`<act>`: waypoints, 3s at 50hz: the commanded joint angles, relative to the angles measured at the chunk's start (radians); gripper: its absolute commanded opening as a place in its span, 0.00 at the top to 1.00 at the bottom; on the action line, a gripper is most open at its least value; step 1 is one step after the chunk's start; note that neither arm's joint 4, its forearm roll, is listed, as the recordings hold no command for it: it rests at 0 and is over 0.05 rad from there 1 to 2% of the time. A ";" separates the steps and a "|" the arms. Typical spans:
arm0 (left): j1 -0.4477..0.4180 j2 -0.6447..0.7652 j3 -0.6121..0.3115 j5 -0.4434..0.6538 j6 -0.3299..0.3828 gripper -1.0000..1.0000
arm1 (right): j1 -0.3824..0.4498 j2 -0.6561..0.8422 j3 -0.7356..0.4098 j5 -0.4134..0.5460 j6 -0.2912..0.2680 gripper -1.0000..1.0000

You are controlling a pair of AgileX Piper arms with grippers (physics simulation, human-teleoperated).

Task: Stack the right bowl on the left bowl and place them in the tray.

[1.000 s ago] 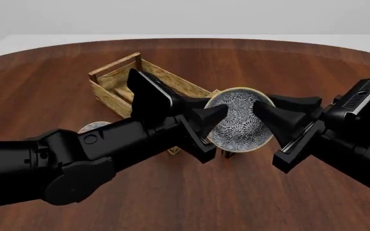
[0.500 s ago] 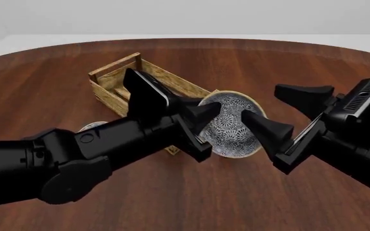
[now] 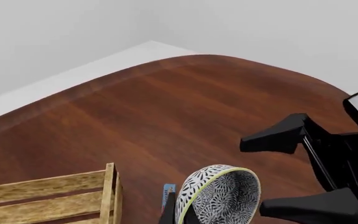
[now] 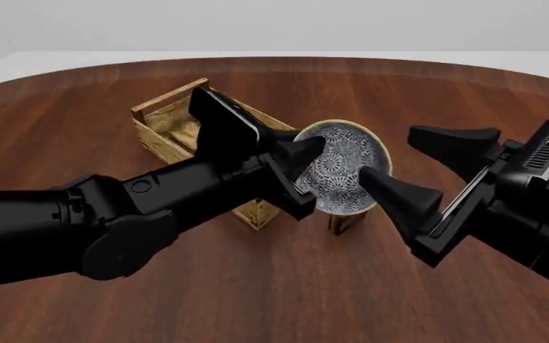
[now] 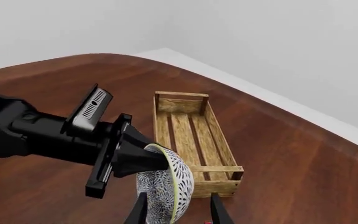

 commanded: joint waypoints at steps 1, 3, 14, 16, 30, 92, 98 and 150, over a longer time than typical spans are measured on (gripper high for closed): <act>0.013 0.041 -0.050 0.000 0.022 1.00 | 0.004 -0.013 -0.001 0.010 0.004 0.00; 0.019 0.045 -0.054 0.002 0.016 1.00 | 0.001 -0.019 -0.001 0.014 0.004 0.00; 0.068 -0.053 -0.014 0.060 0.059 1.00 | -0.026 -0.068 -0.007 0.049 0.003 0.00; 0.070 -0.071 -0.017 0.079 0.055 1.00 | -0.029 -0.082 -0.009 0.059 0.000 0.00; 0.150 -0.228 0.016 0.179 0.127 1.00 | -0.055 -0.146 -0.016 0.105 -0.003 0.00; 0.354 -0.279 -0.370 1.032 -0.032 1.00 | -0.173 -0.208 -0.025 0.140 -0.047 0.00; 0.420 -0.303 -0.368 1.044 0.010 1.00 | -0.164 -0.209 -0.023 0.143 -0.052 0.00; 0.481 -0.292 -0.408 1.164 -0.106 1.00 | -0.159 -0.204 -0.021 0.141 -0.049 0.00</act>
